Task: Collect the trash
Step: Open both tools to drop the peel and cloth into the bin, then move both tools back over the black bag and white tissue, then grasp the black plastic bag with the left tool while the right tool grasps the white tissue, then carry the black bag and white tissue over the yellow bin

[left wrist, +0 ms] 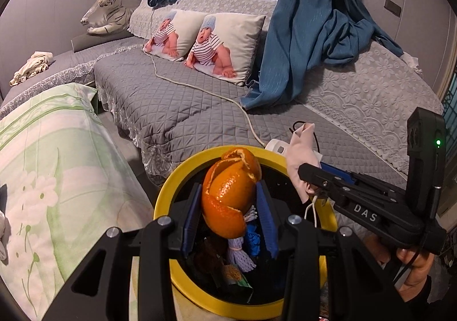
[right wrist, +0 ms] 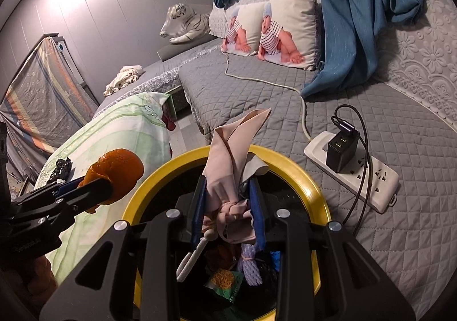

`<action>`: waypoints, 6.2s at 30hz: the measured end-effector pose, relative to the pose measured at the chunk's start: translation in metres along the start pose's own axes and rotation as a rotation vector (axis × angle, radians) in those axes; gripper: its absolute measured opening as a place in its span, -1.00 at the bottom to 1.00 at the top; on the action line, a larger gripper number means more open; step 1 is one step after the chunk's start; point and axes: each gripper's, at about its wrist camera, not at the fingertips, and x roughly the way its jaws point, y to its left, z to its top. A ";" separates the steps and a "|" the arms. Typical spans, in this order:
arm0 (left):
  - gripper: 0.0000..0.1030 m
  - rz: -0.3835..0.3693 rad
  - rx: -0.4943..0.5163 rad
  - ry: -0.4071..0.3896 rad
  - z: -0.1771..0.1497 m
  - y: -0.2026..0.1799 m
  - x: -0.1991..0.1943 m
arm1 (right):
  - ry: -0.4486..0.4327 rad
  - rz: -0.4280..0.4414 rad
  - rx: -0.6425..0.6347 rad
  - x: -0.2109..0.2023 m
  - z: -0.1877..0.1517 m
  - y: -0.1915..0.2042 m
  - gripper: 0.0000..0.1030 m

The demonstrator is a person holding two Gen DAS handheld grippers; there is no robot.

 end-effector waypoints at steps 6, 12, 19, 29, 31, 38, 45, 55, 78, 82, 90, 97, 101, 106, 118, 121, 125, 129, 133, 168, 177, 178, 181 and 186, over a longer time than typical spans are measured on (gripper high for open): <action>-0.29 -0.002 -0.006 0.010 0.000 0.000 0.003 | 0.009 -0.017 0.003 0.002 -0.001 -0.003 -0.42; 0.12 0.024 -0.041 0.000 0.000 0.007 0.001 | -0.004 -0.044 0.034 0.000 0.001 -0.010 0.04; 0.63 0.094 -0.081 -0.065 0.005 0.026 -0.015 | -0.017 -0.052 0.067 -0.004 0.004 -0.014 0.17; 0.71 0.267 -0.194 -0.112 0.012 0.114 -0.051 | -0.038 0.066 -0.041 -0.007 0.008 0.035 0.30; 0.71 0.300 -0.223 -0.117 0.011 0.135 -0.061 | -0.039 0.092 -0.074 -0.005 0.010 0.052 0.31; 0.71 0.407 -0.326 -0.139 -0.001 0.210 -0.098 | -0.011 0.191 -0.182 0.011 0.013 0.120 0.33; 0.71 0.491 -0.391 -0.163 -0.010 0.270 -0.130 | 0.029 0.286 -0.306 0.027 0.008 0.199 0.33; 0.71 0.521 -0.492 -0.140 -0.036 0.347 -0.155 | 0.106 0.417 -0.504 0.056 -0.021 0.306 0.34; 0.71 0.395 -0.566 -0.019 -0.040 0.405 -0.099 | 0.217 0.563 -0.693 0.123 -0.063 0.412 0.45; 0.60 0.417 -0.563 0.001 -0.036 0.411 -0.088 | 0.226 0.560 -0.692 0.131 -0.060 0.417 0.46; 0.27 0.428 -0.594 0.041 -0.043 0.426 -0.075 | 0.274 0.560 -0.702 0.153 -0.063 0.434 0.47; 0.09 0.419 -0.627 0.050 -0.052 0.436 -0.073 | 0.311 0.536 -0.723 0.167 -0.067 0.447 0.47; -0.07 0.425 -0.639 0.049 -0.055 0.439 -0.074 | 0.348 0.522 -0.714 0.176 -0.069 0.449 0.42; -0.27 0.431 -0.647 0.050 -0.055 0.438 -0.078 | 0.370 0.519 -0.704 0.175 -0.069 0.450 0.20; -0.39 0.441 -0.656 0.035 -0.067 0.414 -0.111 | 0.371 0.487 -0.692 0.146 -0.058 0.429 0.04; -0.39 0.427 -0.644 0.005 -0.068 0.397 -0.126 | 0.346 0.488 -0.681 0.127 -0.056 0.418 0.04; -0.39 0.420 -0.590 -0.060 -0.062 0.361 -0.152 | 0.294 0.488 -0.653 0.096 -0.049 0.393 0.04; -0.39 0.381 -0.537 -0.135 -0.052 0.316 -0.177 | 0.260 0.483 -0.614 0.069 -0.044 0.366 0.04; -0.39 0.359 -0.473 -0.192 -0.042 0.273 -0.193 | 0.221 0.460 -0.570 0.048 -0.036 0.338 0.04; -0.39 0.145 0.016 -0.385 0.002 0.022 -0.214 | -0.187 0.220 -0.175 -0.064 0.024 0.119 0.05; -0.39 0.095 0.070 -0.341 0.014 -0.001 -0.174 | -0.224 0.142 -0.103 -0.068 0.023 0.074 0.05; -0.39 0.091 0.076 -0.335 0.016 -0.004 -0.169 | -0.228 0.133 -0.094 -0.068 0.022 0.069 0.05; -0.39 0.073 0.090 -0.315 0.020 -0.012 -0.155 | -0.241 0.108 -0.076 -0.068 0.022 0.058 0.05; -0.39 0.047 0.096 -0.289 0.025 -0.017 -0.129 | -0.242 0.079 -0.044 -0.063 0.023 0.043 0.05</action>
